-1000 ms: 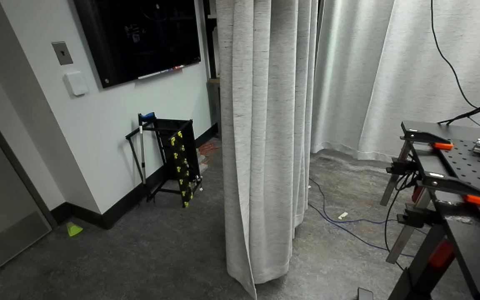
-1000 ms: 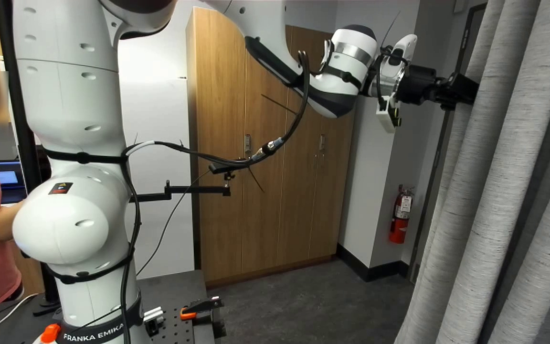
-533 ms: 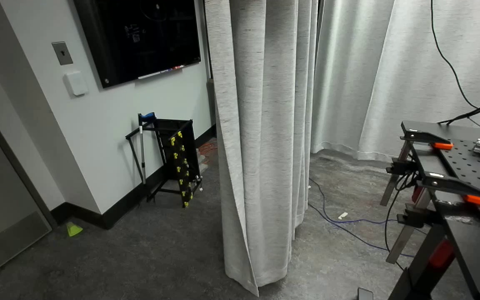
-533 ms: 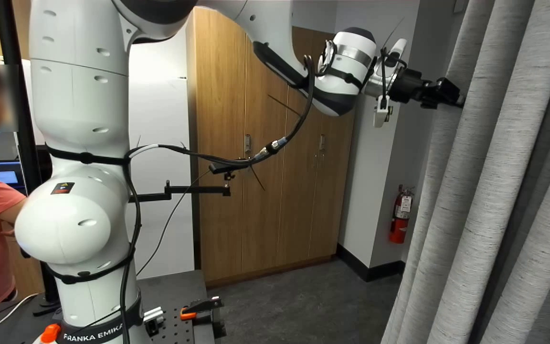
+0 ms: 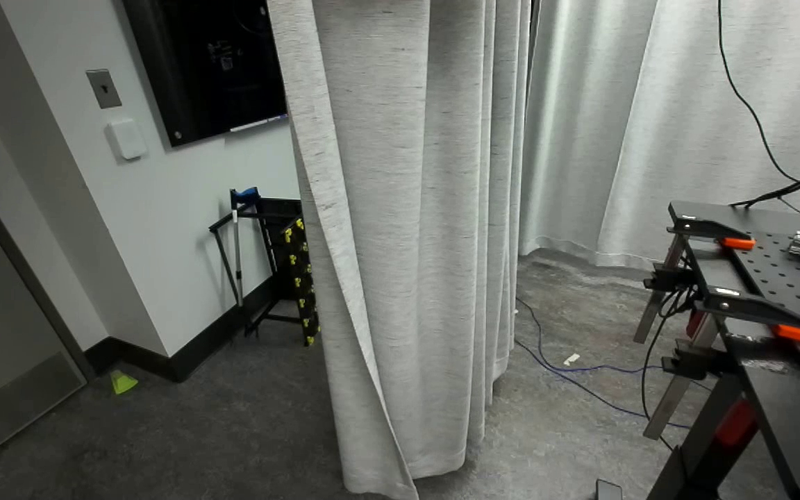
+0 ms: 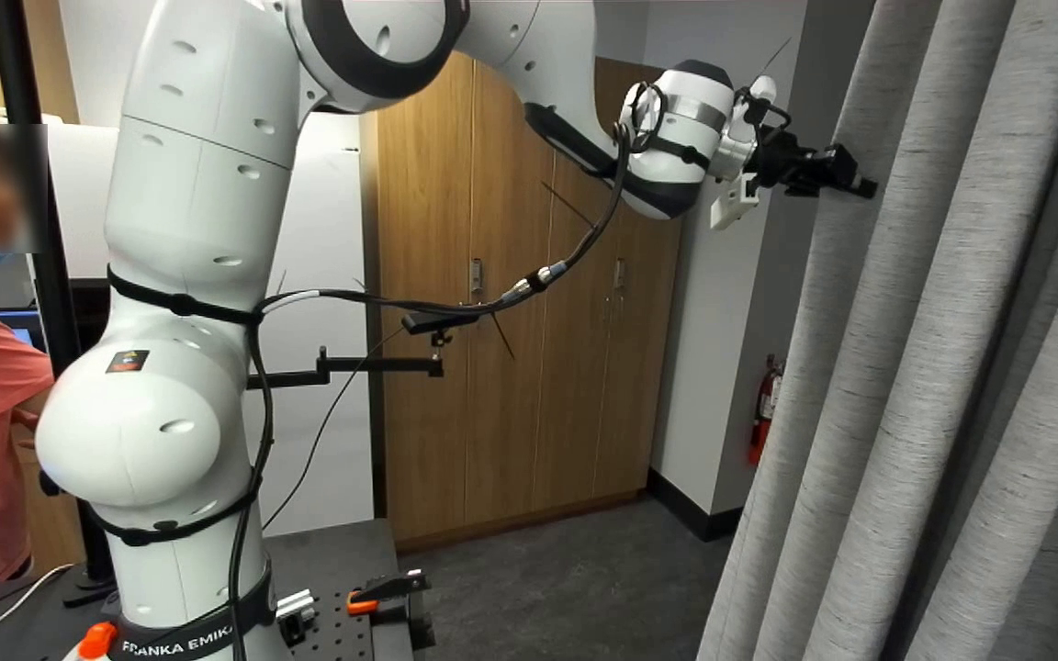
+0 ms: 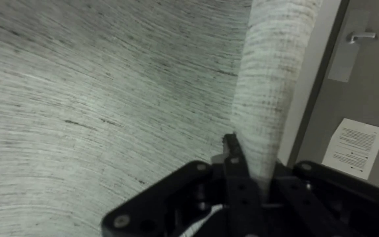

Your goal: Slide the curtain to the left

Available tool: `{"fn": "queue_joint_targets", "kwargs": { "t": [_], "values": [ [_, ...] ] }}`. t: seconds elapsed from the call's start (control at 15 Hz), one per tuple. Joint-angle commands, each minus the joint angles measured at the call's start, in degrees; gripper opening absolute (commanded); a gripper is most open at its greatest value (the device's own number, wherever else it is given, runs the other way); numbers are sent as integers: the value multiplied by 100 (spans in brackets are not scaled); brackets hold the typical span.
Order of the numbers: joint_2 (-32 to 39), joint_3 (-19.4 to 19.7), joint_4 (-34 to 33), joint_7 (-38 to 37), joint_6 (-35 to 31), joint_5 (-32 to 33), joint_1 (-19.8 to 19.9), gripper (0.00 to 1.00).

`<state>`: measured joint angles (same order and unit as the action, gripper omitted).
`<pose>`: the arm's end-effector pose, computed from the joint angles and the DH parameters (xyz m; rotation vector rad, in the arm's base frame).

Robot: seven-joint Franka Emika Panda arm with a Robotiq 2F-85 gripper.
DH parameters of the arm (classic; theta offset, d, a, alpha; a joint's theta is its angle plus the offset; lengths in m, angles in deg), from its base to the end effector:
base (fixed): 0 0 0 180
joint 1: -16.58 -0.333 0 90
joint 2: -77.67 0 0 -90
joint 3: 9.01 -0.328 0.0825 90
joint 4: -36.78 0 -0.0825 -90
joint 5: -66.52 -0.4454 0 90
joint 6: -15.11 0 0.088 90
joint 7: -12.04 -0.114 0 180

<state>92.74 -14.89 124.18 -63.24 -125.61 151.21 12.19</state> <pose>0.7480 0.1220 0.5820 2.1338 -0.2346 1.5390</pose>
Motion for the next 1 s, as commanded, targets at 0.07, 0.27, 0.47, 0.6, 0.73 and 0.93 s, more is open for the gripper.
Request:
{"fn": "queue_joint_targets", "kwargs": {
  "t": [0.07,0.27,0.47,0.6,0.73,0.93],
  "values": [
    [502,-132,-375,565,-403,-546,-194,1],
    [217,-416,-82,1032,-371,-1131,-159,1],
    [11,-693,69,1530,-162,-1476,-253,1],
    [47,-880,-3,1721,-115,-1648,-295,1],
    [123,-1044,-134,1863,-108,-1745,-364,1],
    [380,-892,-312,2137,-157,-2112,-878,1]
  ]
}}
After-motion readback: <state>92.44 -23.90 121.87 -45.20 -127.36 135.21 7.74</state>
